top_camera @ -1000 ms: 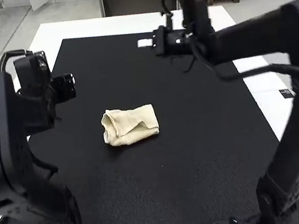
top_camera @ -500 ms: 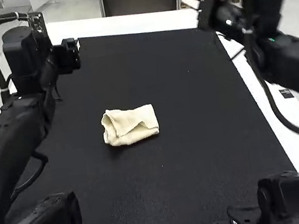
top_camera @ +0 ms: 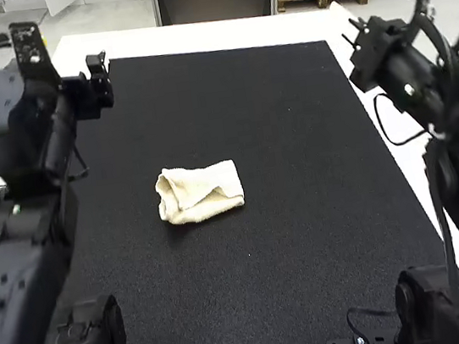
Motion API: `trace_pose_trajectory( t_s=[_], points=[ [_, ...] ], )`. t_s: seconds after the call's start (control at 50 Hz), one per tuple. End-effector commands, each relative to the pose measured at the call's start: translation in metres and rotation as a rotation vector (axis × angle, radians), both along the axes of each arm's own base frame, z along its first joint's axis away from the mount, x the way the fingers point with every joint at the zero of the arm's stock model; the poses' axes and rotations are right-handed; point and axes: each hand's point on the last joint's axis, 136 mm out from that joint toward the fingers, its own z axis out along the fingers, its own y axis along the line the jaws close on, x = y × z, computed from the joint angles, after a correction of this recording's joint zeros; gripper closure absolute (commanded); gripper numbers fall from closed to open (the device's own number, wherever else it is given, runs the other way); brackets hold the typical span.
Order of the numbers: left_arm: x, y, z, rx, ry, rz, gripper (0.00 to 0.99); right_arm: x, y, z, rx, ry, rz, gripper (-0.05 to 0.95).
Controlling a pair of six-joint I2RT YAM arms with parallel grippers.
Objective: Fold the towel.
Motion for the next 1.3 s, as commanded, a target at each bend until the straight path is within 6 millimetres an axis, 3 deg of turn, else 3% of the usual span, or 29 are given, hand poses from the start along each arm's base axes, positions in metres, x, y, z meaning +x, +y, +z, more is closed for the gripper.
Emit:
trace_pose_trajectory(
  t_s=[0.0,0.46,0.68,0.72,0.78,0.82,0.86,0.88,1.0,1.12,1.28],
  points=[
    [-0.018,-0.002,0.008,0.01,-0.07,0.003,0.03,-0.018,-0.003,0.008,0.024,-0.04,0.012,0.92],
    [-0.081,-0.002,0.035,0.021,-0.295,0.038,0.03,-0.09,-0.017,0.028,0.07,-0.23,-0.043,0.92],
    [-0.089,0.002,0.041,0.012,-0.333,0.063,0.03,-0.087,-0.021,0.024,0.073,-0.21,-0.077,0.91],
    [-0.09,0.002,0.042,0.014,-0.344,0.06,0.03,-0.085,-0.025,0.025,0.079,-0.219,-0.103,0.81],
    [-0.094,-0.001,0.048,0.054,-0.383,0.067,0.03,-0.084,-0.032,0.029,0.077,-0.247,-0.151,0.57],
    [-0.095,-0.005,0.049,0.091,-0.402,0.056,0.03,-0.082,-0.036,0.03,0.063,-0.27,-0.192,0.35],
    [-0.095,-0.01,0.048,0.129,-0.412,0.044,0.03,-0.079,-0.042,0.031,0.054,-0.29,-0.239,0.03],
    [-0.095,-0.012,0.048,0.152,-0.42,0.046,0.03,-0.078,-0.045,0.031,0.033,-0.313,-0.27,-0.04],
    [-0.092,-0.013,0.039,0.272,-0.446,0.106,0.03,-0.072,-0.08,0.038,0.002,-0.442,-0.54,-0.02],
    [-0.093,-0.013,0.03,0.288,-0.493,0.119,0.03,-0.056,-0.097,0.017,0.03,-0.398,-0.629,-0.02],
    [-0.088,-0.023,0.001,0.37,-0.536,0.098,0.033,-0.043,-0.084,-0.009,-0.117,-0.436,-0.616,-0.02]
  ],
)
